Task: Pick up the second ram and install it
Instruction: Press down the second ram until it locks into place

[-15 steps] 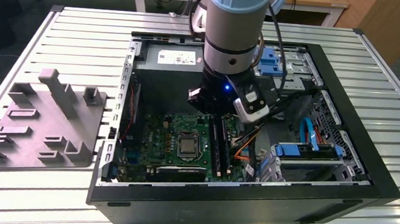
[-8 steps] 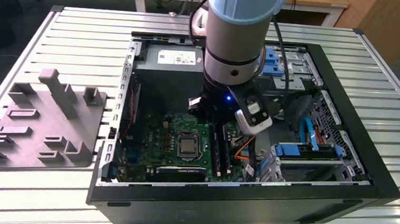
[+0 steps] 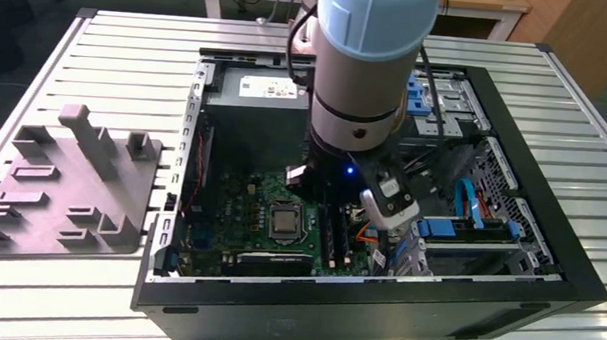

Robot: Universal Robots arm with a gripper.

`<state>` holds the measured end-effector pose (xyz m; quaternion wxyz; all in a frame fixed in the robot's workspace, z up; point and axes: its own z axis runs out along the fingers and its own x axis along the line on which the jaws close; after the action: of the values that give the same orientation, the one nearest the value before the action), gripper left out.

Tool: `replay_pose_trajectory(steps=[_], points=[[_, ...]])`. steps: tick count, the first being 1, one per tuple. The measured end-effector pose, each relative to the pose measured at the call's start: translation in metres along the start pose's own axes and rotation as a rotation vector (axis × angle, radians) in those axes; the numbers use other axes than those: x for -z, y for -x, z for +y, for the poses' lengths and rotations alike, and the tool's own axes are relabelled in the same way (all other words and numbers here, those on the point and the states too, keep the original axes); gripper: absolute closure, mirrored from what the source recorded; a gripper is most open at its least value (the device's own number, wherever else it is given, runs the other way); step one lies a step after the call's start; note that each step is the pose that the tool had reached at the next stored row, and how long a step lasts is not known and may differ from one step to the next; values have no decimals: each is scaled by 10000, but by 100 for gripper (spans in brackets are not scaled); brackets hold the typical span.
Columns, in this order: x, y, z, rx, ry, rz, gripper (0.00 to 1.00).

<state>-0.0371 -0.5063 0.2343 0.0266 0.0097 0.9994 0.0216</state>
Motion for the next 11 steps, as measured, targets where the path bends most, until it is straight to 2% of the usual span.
replay_pose_trajectory(steps=[4,11], points=[[4,2,-96,0,0,3,90],[-3,15,-126,-5,0,9,90]])
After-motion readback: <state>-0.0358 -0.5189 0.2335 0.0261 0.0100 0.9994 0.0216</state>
